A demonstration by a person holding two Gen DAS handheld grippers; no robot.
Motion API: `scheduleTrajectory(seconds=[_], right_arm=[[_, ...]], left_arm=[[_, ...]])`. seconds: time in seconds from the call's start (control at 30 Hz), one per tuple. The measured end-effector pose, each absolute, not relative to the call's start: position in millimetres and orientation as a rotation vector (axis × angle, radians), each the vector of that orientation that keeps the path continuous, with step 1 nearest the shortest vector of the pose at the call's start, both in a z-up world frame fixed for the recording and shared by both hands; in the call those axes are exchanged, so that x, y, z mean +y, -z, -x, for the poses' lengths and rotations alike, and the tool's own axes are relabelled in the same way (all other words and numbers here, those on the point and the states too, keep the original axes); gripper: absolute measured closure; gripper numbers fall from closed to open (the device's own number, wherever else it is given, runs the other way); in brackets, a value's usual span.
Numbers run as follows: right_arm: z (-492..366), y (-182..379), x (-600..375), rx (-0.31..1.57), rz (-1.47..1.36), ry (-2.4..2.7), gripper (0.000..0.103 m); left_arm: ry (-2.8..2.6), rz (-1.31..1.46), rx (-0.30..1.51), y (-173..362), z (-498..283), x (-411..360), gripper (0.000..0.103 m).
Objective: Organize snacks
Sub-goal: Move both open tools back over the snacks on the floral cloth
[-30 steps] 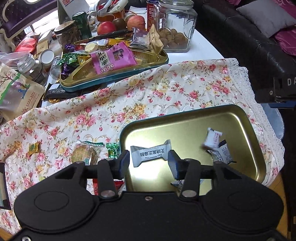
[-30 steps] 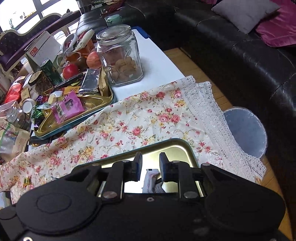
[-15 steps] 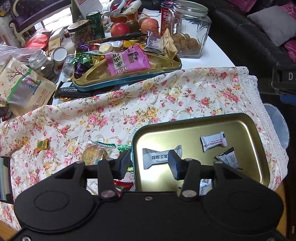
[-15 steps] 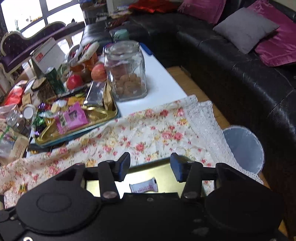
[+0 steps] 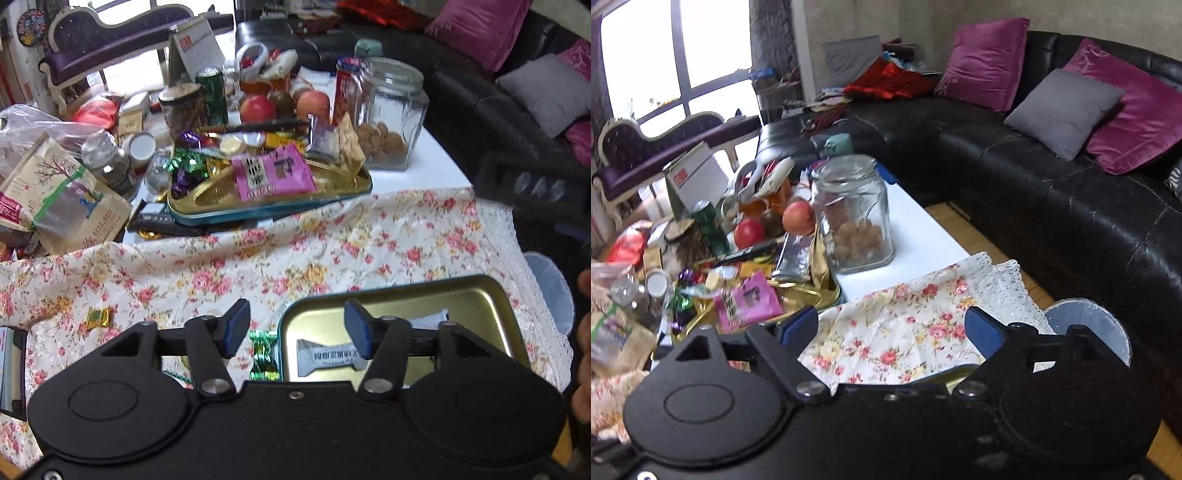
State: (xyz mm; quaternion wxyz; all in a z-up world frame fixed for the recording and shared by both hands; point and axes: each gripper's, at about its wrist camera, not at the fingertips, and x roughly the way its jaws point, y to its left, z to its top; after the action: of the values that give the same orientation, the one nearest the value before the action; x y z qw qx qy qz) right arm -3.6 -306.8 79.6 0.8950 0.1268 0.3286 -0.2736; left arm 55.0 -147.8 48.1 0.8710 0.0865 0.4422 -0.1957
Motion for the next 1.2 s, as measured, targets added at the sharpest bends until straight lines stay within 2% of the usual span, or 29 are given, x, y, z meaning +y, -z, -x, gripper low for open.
scheduleTrajectory(seconds=[0.17,0.33,0.67,0.8,0.9,1.03,1.2], right_arm=[[-17.2,-66.0,-294.1,0.795,-0.253,0.457,0.018],[-31.6,-53.4,-276.3,0.842,-0.270,0.324,0.018],[-66.3,-32.1,-206.7,0.993,-0.176,0.094,0.018],[-84.5,-13.5,-182.8,1.123,-0.203,0.060,0.019],[-94.4,3.2,-170.7,1.195,-0.257,0.041,0.026],[-101.2,23.4,-155.0,1.280,-0.303,0.007,0.026],[-103.5,39.6,-137.5,1.307,-0.190,0.020,0.030]], left_arm=[[0.381,-0.159,0.860,-58.7,-56.0,-136.7,0.039],[0.292,-0.126,0.859,-63.8,-71.9,-107.6,0.039],[0.122,-0.042,0.967,-62.1,-114.8,-20.4,0.040],[0.056,-0.015,1.004,-57.6,-124.5,8.4,0.040],[0.023,0.020,1.051,-52.7,-131.0,25.9,0.040],[0.013,0.033,1.093,-47.0,-134.6,37.0,0.041],[0.057,0.023,1.113,-45.6,-136.1,40.3,0.041]])
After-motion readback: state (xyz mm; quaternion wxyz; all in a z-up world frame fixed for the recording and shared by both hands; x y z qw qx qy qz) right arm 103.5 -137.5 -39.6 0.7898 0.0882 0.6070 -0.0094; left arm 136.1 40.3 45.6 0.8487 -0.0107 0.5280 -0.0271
